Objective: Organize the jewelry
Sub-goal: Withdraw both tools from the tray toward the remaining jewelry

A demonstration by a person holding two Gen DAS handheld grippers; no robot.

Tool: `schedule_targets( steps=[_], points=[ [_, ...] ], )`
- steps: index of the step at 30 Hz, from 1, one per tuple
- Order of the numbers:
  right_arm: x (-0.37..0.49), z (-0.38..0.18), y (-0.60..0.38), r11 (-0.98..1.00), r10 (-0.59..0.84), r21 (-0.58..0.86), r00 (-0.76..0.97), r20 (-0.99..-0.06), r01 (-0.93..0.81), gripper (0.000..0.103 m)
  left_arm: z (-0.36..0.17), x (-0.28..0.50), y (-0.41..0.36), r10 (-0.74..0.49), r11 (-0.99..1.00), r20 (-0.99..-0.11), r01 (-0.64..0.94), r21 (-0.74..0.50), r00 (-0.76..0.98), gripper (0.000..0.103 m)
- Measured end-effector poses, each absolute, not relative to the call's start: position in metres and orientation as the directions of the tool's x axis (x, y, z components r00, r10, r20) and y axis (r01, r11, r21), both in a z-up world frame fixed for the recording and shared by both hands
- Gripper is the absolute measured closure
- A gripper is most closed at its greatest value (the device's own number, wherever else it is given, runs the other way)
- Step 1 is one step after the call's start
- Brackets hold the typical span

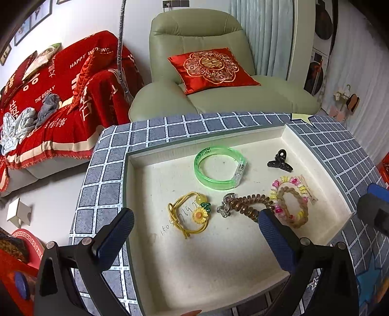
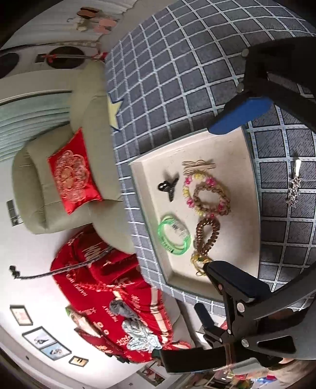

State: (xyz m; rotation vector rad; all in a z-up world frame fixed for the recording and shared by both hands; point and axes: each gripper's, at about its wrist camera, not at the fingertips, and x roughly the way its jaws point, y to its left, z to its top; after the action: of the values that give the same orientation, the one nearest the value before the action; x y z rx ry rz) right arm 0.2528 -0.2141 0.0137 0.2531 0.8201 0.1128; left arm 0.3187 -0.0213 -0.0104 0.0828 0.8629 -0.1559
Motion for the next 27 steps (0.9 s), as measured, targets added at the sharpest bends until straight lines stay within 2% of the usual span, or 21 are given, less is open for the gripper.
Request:
schedule_targets(
  steps=[3,17,27],
  points=[
    [0.247,0.021,-0.216,0.961,0.204,0.276,0.693,-0.691,-0.007,0.0,-0.008,0.313,-0.019,-0.104,0.986,-0.761,0.166,0.004,0.64,0.0],
    [0.216,0.021,-0.226,0.961,0.213,0.276,0.643,-0.735,-0.002,0.0,0.002,0.263,-0.018,-0.092,0.981,-0.741,0.188,0.048,0.665,0.0],
    [0.191,0.0,-0.241,0.962,0.221,0.274,0.598,-0.77,-0.002,0.0,-0.012,0.209,-0.027,-0.236,0.946,-0.783,0.32,-0.05,0.576,0.0]
  ],
)
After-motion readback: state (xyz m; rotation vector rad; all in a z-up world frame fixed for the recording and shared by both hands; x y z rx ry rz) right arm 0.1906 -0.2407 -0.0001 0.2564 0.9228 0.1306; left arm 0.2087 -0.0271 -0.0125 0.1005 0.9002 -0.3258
